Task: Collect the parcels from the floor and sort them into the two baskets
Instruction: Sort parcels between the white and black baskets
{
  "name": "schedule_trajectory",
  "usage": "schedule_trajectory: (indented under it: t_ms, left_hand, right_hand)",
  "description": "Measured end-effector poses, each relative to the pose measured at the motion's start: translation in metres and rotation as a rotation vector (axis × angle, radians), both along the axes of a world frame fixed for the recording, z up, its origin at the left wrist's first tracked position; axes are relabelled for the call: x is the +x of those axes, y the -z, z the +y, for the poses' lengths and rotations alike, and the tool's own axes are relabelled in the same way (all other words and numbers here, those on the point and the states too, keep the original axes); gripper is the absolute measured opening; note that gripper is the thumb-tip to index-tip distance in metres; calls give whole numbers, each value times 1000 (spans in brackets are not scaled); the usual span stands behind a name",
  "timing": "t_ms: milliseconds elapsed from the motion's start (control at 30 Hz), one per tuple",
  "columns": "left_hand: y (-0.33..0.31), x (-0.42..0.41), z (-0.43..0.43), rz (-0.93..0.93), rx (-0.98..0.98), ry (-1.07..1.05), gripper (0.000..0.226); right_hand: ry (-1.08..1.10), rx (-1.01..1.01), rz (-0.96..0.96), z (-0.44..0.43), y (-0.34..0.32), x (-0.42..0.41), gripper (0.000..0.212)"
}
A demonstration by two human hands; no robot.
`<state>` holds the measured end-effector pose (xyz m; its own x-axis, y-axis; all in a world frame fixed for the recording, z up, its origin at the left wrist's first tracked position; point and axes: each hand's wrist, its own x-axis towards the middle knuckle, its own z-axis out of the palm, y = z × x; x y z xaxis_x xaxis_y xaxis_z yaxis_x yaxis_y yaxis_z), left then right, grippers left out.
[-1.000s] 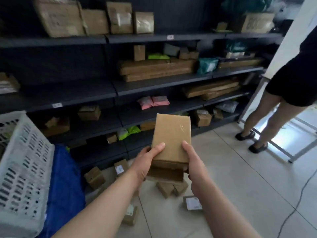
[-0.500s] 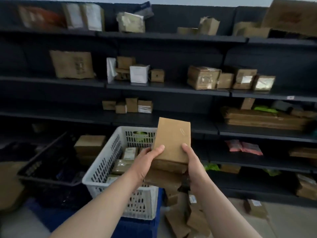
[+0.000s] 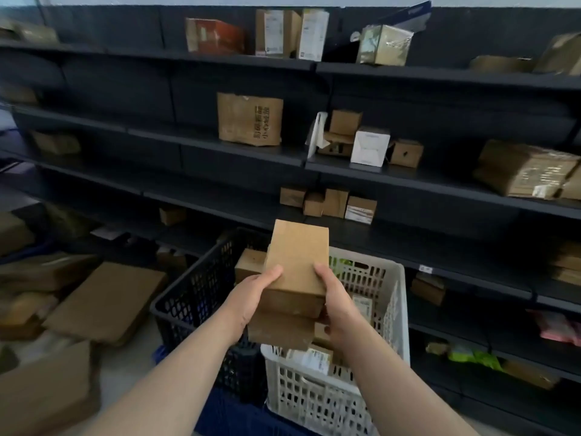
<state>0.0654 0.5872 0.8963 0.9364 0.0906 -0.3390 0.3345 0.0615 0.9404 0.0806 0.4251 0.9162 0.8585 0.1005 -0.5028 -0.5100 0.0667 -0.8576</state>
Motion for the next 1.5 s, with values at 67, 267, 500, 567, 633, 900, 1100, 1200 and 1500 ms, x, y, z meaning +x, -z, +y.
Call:
schedule_trajectory:
  t_ms: [67,267,500,567,633,900,1100,1200,1500]
  left_hand:
    - [2,22,19,20,9,-38,37]
    - [21,87,77,121,23,-131,44]
    - [71,139,129,298,-20,-108,42]
    - [86,155,139,338,-32,-64,41]
    - [97,170,146,384,-34,-5,43]
    - [122,208,154,498,-22,213,51]
    - [111,230,118,333,156,326,49]
    - [111,237,86,263,198,397,39]
    - [119,236,-42,69,312,537,52]
  right_hand:
    - [-25,-12,-7,22,7,28,32]
    - [-117,-8,50,89,44,114,38]
    - [-130,-39,202,142,93,169,48]
    - [-88,-39,242,150,106,180,51]
    - [-28,-14,294,156,117,185,49]
    - [248,98,358,167,147,184,33]
    - [446,57,225,132,147,184,39]
    - [527,24,204,98,140,178,40]
    - [604,-239,112,-26,135,155,86]
